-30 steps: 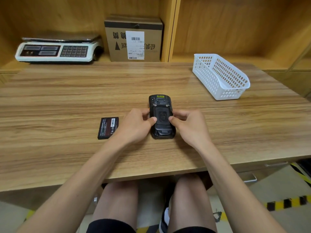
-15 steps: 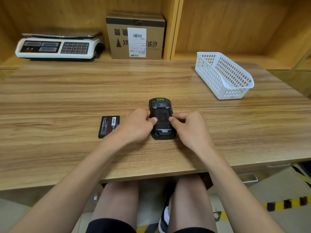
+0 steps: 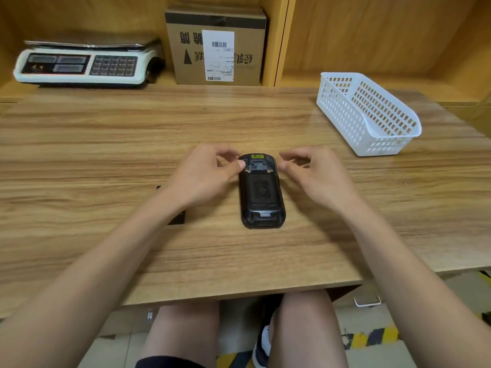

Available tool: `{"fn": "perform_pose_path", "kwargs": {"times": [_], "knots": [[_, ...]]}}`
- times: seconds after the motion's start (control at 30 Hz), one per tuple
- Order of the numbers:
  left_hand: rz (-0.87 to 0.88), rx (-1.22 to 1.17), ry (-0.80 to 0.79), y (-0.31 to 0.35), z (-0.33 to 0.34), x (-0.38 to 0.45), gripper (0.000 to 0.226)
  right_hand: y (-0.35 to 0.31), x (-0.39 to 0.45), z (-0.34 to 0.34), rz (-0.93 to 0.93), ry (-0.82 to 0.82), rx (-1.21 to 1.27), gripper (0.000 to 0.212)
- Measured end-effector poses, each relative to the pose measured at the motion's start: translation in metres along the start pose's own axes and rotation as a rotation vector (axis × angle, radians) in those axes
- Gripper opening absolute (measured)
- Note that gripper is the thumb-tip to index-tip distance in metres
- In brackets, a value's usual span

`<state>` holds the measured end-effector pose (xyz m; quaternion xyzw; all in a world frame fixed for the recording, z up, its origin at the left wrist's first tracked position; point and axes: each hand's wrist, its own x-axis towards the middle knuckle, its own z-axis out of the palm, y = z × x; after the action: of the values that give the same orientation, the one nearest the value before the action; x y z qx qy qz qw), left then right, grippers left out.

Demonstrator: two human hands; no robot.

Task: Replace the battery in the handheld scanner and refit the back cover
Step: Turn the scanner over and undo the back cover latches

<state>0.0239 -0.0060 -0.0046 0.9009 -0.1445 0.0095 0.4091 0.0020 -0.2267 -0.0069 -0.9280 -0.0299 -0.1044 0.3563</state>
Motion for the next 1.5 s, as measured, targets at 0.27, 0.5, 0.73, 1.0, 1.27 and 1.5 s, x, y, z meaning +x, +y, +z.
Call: {"fn": "perform_pose_path", "kwargs": {"times": [0.27,0.5,0.73,1.0,1.27,1.5], "knots": [[0.118,0.145,-0.094,-0.004,-0.008,0.028,0.029,-0.001,0.024,-0.005,-0.085,-0.140,-0.088,0.031],[0.196,0.123,-0.150,-0.011,-0.001,0.028,0.033,0.007,0.026,-0.002,-0.141,-0.230,-0.031,0.030],[0.237,0.067,-0.162,-0.019,0.000,0.031,0.035,0.018,0.029,0.000,-0.177,-0.268,0.086,0.032],[0.279,0.076,-0.154,-0.023,0.000,0.033,0.034,0.026,0.033,0.005,-0.216,-0.267,0.112,0.027],[0.311,0.088,-0.125,-0.024,0.001,0.034,0.031,0.028,0.034,0.008,-0.312,-0.213,0.003,0.026],[0.313,0.080,-0.115,-0.025,0.002,0.034,0.030,0.027,0.034,0.009,-0.391,-0.145,-0.043,0.025]]}}
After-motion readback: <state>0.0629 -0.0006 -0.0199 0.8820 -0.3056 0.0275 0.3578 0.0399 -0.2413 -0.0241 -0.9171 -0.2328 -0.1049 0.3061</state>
